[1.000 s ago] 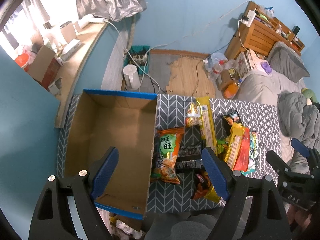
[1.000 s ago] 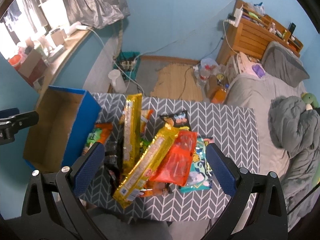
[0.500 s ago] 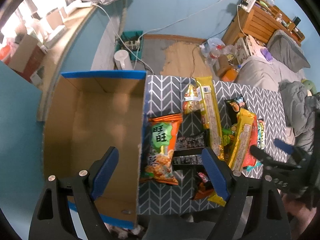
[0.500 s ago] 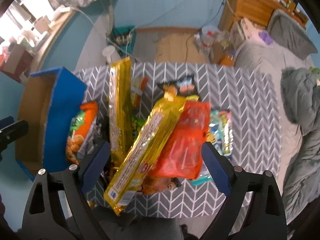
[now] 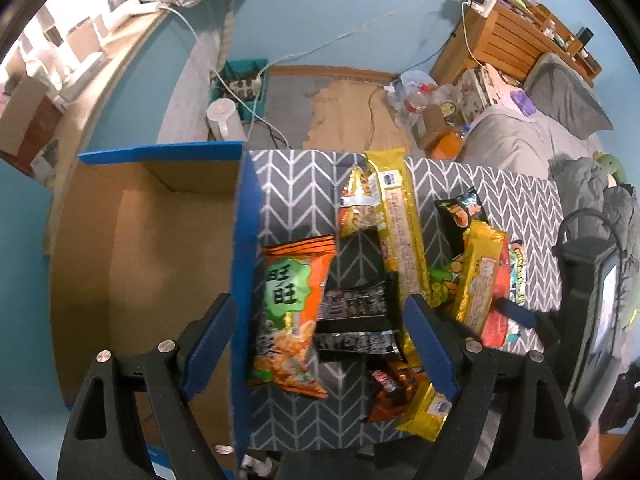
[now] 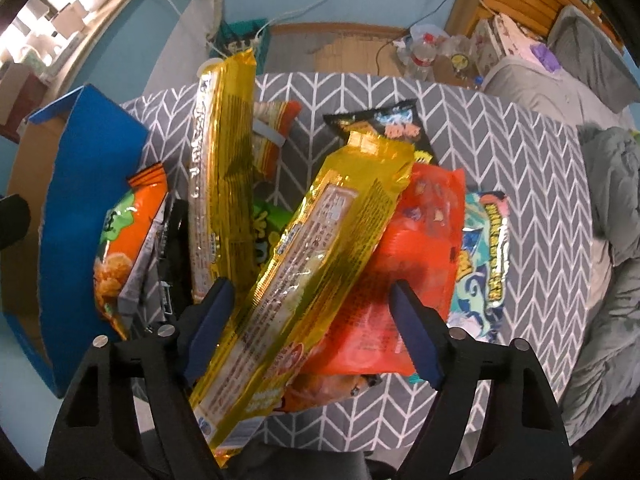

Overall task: Organize snacks
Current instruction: 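Lower the right tool onto a yellow wafer bar while the left tool grasps another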

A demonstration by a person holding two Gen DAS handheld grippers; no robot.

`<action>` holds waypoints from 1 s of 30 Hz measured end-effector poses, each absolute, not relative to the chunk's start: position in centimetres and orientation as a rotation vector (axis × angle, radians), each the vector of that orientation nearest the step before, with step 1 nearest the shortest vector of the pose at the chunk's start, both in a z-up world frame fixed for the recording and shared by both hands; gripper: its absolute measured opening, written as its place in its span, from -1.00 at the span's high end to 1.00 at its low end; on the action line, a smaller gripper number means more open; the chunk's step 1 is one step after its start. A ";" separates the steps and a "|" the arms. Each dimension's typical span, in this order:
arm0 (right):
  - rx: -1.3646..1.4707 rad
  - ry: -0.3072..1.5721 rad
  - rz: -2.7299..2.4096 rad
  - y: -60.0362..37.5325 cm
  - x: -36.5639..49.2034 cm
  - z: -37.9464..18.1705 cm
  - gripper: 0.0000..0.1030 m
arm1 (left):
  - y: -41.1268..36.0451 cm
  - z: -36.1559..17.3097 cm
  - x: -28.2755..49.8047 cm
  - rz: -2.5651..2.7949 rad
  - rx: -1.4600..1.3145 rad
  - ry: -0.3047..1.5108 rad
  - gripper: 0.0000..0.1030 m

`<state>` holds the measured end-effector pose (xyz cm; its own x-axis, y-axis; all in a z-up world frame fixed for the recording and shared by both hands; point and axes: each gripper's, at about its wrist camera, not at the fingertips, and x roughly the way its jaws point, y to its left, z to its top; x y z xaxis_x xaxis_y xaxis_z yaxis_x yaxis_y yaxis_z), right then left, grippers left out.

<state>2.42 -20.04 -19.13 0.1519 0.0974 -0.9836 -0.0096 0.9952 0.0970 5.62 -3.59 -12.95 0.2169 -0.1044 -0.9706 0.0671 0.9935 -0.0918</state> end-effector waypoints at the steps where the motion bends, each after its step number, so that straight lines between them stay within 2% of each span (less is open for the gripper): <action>1: 0.075 1.420 0.077 -20.1 2.4 -19.3 -0.53 | -3.8 -13.1 5.7 -0.117 -0.037 1.353 -0.68; 5: 0.072 1.410 0.091 -20.3 2.1 -19.4 -0.39 | -4.8 -14.0 6.4 -0.121 -0.061 1.367 -0.68; 8: 0.099 1.404 0.124 -20.7 1.9 -19.1 -0.02 | -5.6 -14.8 7.2 -0.119 -0.072 1.379 -0.68; 9: 0.103 1.401 0.130 -20.8 1.8 -18.9 0.03 | -5.9 -15.0 7.5 -0.117 -0.073 1.379 -0.68; 10: 0.112 1.397 0.146 -20.9 1.7 -18.7 0.23 | -6.2 -15.2 7.8 -0.115 -0.073 1.382 -0.68; 11: 0.118 1.396 0.157 -21.0 1.6 -18.5 0.29 | -6.5 -15.4 8.0 -0.114 -0.073 1.383 -0.68; 19: 0.131 1.376 0.202 -22.5 1.0 -17.7 0.46 | -8.7 -17.4 9.6 -0.088 -0.059 1.406 -0.68; 30: 0.147 1.322 0.225 -24.8 1.4 -16.4 0.47 | -10.6 -20.4 11.1 -0.073 -0.087 1.467 -0.68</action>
<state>1.44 -24.81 -16.40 0.2295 0.2461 -0.9417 -0.0796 0.9690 0.2338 11.10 -10.56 -20.36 0.1025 -0.1025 -0.9894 -0.0040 0.9946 -0.1035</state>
